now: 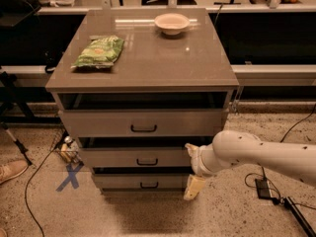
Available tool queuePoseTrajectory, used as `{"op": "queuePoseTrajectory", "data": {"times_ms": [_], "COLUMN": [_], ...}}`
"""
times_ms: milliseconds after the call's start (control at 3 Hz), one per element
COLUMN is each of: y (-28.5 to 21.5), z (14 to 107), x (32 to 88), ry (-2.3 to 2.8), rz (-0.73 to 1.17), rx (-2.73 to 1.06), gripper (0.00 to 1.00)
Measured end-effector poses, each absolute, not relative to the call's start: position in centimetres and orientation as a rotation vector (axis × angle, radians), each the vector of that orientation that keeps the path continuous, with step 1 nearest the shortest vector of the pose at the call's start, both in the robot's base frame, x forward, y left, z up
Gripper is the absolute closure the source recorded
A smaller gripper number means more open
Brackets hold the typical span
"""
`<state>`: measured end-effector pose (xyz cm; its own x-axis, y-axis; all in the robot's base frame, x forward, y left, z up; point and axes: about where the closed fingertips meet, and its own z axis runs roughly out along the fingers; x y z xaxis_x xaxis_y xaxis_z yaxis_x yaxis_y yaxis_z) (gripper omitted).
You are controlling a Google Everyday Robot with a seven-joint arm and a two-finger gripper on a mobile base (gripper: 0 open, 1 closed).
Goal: Open middle drawer
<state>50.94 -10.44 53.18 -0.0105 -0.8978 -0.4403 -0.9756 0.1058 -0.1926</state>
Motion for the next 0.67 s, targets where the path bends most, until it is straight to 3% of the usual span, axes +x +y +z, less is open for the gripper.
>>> {"op": "queuePoseTrajectory", "data": {"times_ms": [667], "y": [-11.7], "z": [48.3], "x": [54.2], "ry": [1.923], "rz": [0.142], "rx": [-1.802], "gripper": [0.0]}}
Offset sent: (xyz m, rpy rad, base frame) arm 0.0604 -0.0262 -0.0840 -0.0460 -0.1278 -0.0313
